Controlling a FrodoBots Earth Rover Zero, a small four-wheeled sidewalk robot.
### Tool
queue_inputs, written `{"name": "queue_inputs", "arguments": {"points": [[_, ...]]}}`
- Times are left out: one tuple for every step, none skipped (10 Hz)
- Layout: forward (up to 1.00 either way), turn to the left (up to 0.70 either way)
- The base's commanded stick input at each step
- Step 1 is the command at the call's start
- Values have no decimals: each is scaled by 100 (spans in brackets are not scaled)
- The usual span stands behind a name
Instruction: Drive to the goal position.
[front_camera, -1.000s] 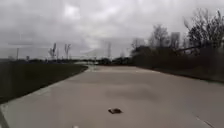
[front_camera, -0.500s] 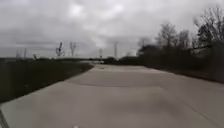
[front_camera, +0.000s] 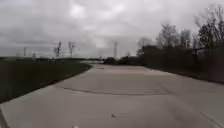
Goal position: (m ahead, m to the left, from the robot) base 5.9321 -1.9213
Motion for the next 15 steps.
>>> {"name": "queue_inputs", "arguments": {"points": [[100,0],[100,0],[100,0],[100,0],[100,0],[100,0],[100,0],[100,0],[100,0],[100,0],[100,0],[100,0],[100,4],[100,19],[100,34]]}}
